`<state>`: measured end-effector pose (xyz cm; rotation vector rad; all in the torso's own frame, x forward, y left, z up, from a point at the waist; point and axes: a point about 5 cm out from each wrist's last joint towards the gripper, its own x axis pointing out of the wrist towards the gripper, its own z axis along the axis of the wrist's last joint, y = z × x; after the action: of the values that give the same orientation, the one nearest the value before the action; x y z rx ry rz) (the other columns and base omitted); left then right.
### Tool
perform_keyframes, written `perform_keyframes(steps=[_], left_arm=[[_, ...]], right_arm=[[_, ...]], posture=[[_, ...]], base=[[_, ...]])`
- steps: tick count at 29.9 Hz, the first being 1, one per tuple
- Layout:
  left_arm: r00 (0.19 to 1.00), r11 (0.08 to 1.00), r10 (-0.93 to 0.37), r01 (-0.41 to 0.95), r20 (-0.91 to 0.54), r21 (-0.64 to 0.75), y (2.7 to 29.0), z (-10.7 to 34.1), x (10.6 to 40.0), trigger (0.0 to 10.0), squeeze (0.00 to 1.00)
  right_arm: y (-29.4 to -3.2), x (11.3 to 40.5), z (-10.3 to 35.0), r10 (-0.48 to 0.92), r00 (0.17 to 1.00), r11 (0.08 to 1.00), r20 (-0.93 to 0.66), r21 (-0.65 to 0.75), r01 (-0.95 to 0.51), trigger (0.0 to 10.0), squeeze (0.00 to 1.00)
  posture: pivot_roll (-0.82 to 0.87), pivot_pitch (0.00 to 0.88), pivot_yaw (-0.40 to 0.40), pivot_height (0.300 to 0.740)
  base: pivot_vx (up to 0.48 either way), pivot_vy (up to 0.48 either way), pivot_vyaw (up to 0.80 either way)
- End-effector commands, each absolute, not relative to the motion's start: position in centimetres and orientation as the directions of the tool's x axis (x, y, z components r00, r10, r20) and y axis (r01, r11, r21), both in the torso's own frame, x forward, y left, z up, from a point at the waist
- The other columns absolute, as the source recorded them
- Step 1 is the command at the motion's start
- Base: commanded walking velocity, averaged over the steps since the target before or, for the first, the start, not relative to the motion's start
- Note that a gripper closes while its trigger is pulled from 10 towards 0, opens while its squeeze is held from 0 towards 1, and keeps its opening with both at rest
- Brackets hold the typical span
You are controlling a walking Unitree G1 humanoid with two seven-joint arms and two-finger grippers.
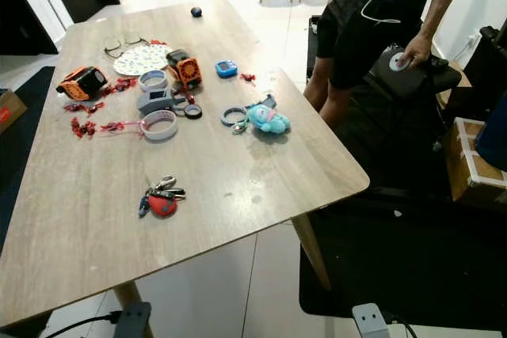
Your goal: Hang keys on a hook
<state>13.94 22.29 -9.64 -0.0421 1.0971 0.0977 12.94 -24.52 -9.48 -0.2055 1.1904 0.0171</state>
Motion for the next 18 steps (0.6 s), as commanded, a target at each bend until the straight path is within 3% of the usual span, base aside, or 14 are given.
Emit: perform_keyframes(steps=[1,6,8,10,14,16,18], left_arm=[[0.505,0.984,0.081,-0.178,-0.859,-0.012,24.0,-9.0,14.4,10.0,0.00],[0.630,0.969,0.079,-0.232,-0.772,-0.090,27.1,-7.2,15.5,10.0,0.00],[0.642,0.976,0.062,-0.198,-0.764,-0.087,28.1,-6.8,15.5,10.0,0.00],[0.609,0.996,-0.085,0.028,-0.789,-0.086,28.2,-6.6,15.0,10.0,0.00],[0.564,0.983,-0.161,0.164,-0.810,-0.081,28.2,-6.5,14.6,10.0,0.00],[0.564,0.983,-0.161,0.164,-0.810,-0.081,28.2,-6.5,14.6,10.0,0.00],[0.496,0.919,-0.324,0.369,-0.806,-0.143,28.6,-5.7,14.6,10.0,0.00]], right_arm=[[-24.4,12.7,-9.6,-0.090,0.370,0.983,-0.925,-0.142,-0.116,10.0,0.00],[-24.5,12.7,-9.5,-0.092,0.373,0.982,-0.923,-0.145,-0.117,10.0,0.00],[-24.5,12.8,-9.5,-0.092,0.373,0.982,-0.923,-0.145,-0.118,10.0,0.00],[-24.4,12.9,-9.5,-0.088,0.376,0.982,-0.923,-0.143,-0.122,10.0,0.00],[-24.4,13.0,-9.5,-0.085,0.377,0.982,-0.922,-0.142,-0.124,10.0,0.00],[-24.4,13.0,-9.5,-0.085,0.377,0.982,-0.922,-0.142,-0.124,10.0,0.00],[-24.3,13.2,-9.4,-0.081,0.382,0.982,-0.920,-0.139,-0.128,10.0,0.00]], posture=[[-0.13,0.083,0.092,0.740],[-0.13,0.086,0.090,0.740],[-0.12,0.088,0.086,0.740],[-0.12,0.088,0.086,0.740],[-0.12,0.088,0.086,0.740],[-0.12,0.088,0.086,0.740],[-0.12,0.088,0.086,0.740]], base=[[0.000,0.000,0.00],[0.000,0.000,0.00],[0.000,0.000,0.00],[0.000,0.000,0.00],[0.000,0.000,0.00],[0.000,0.000,0.00],[0.000,0.000,0.00]])
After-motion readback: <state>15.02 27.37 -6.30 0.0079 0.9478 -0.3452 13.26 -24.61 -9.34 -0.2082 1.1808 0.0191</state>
